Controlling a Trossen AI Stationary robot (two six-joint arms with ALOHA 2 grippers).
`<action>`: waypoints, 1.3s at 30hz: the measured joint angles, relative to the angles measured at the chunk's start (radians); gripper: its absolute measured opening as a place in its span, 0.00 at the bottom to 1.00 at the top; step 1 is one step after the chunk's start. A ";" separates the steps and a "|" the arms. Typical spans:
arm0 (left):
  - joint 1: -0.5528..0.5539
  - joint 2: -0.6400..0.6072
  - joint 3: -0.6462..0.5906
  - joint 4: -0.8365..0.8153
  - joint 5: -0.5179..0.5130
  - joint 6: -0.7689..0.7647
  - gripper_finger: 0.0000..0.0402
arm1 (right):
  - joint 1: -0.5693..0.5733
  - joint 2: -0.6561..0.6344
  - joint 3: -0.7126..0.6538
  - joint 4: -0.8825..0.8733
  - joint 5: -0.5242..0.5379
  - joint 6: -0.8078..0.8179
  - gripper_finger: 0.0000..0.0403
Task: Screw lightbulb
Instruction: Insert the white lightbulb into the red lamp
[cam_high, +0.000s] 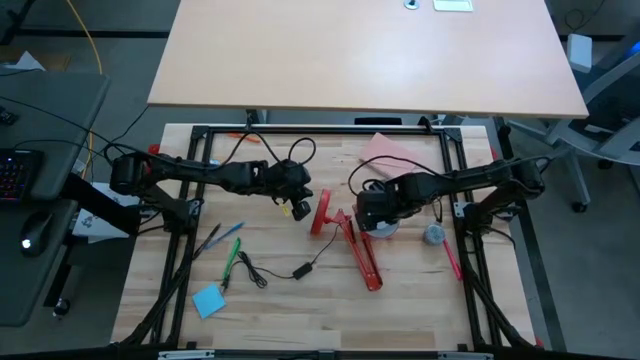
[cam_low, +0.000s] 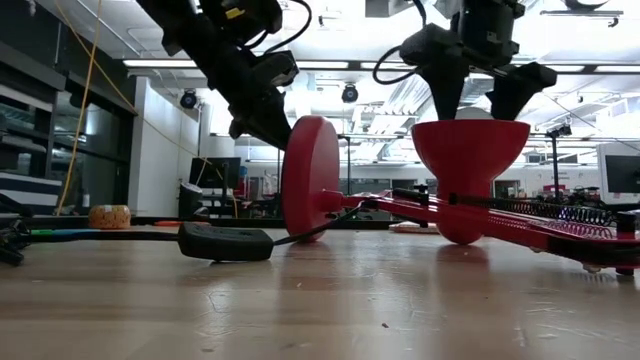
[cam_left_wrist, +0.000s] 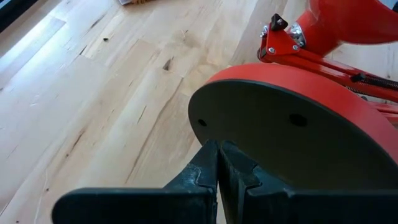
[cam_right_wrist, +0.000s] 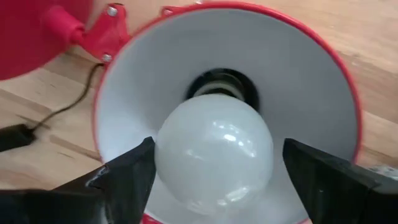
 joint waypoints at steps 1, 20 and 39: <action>0.000 0.000 0.000 0.000 0.000 0.000 0.00 | 0.000 0.000 0.000 -0.009 0.001 -0.003 0.86; 0.000 0.000 0.000 -0.001 -0.002 0.000 0.00 | -0.002 -0.052 0.000 0.004 -0.019 -0.156 0.99; 0.000 0.000 0.000 -0.001 -0.001 -0.032 0.00 | 0.008 -0.149 0.000 0.026 -0.046 -1.093 0.99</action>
